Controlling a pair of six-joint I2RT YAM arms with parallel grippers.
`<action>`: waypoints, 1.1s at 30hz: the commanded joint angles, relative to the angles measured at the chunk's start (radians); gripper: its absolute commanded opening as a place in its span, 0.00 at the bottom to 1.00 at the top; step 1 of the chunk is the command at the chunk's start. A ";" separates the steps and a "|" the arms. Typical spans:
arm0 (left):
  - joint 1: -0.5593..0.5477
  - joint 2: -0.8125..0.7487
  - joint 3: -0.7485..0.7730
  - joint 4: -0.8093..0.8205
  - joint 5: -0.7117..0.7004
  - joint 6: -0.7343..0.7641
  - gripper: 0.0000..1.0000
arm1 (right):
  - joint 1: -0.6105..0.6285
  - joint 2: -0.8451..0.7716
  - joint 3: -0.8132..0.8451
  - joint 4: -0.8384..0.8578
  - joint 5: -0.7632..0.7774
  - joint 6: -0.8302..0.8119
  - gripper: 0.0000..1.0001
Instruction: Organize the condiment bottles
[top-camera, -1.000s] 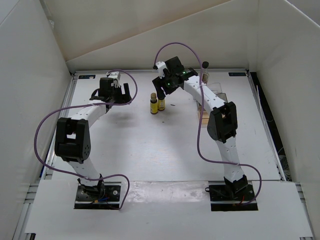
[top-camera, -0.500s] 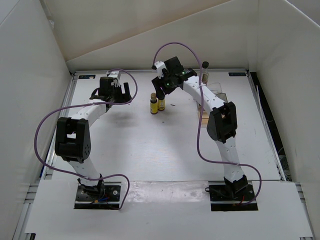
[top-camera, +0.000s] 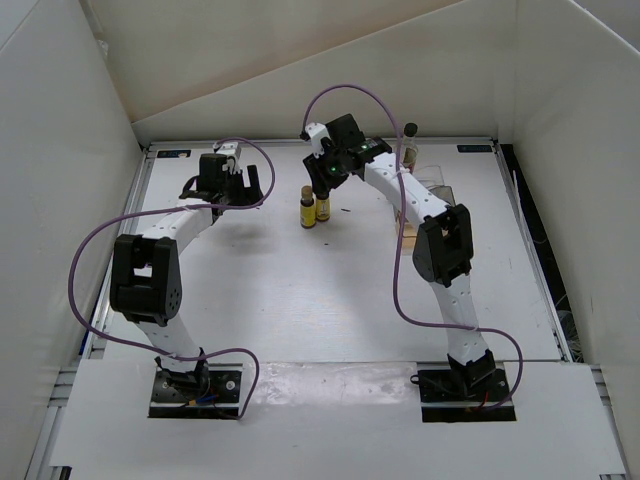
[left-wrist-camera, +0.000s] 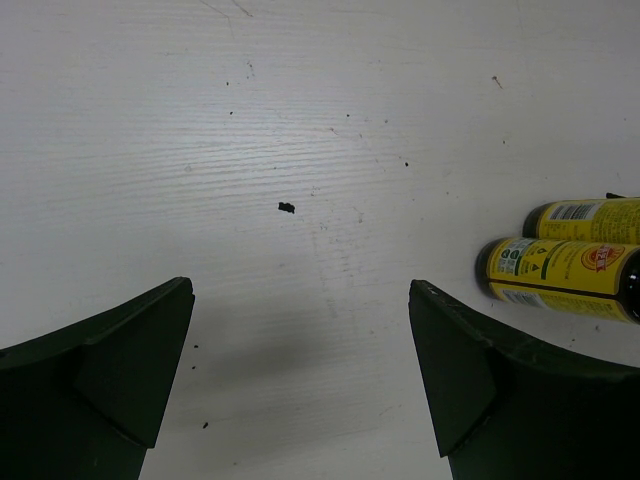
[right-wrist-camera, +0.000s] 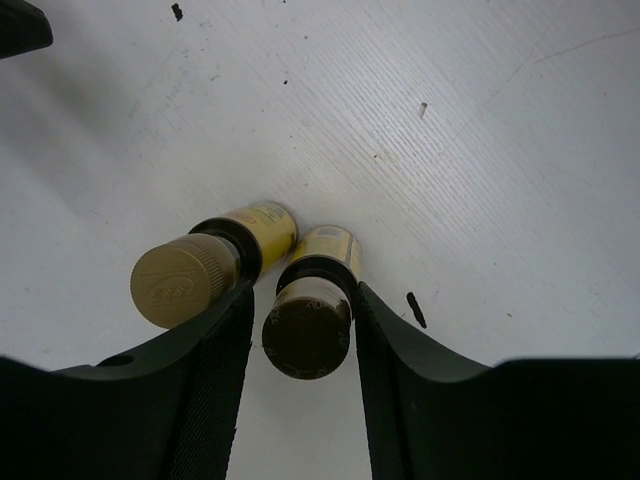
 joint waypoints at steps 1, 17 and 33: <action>-0.001 -0.007 0.025 0.009 0.015 -0.007 1.00 | 0.003 -0.041 -0.004 0.035 0.010 -0.010 0.48; 0.001 -0.013 0.013 0.015 0.026 -0.022 1.00 | -0.001 -0.073 -0.072 0.046 0.033 -0.012 0.13; -0.003 -0.018 0.005 0.015 0.028 -0.023 1.00 | -0.024 -0.120 -0.099 0.072 0.037 -0.014 0.00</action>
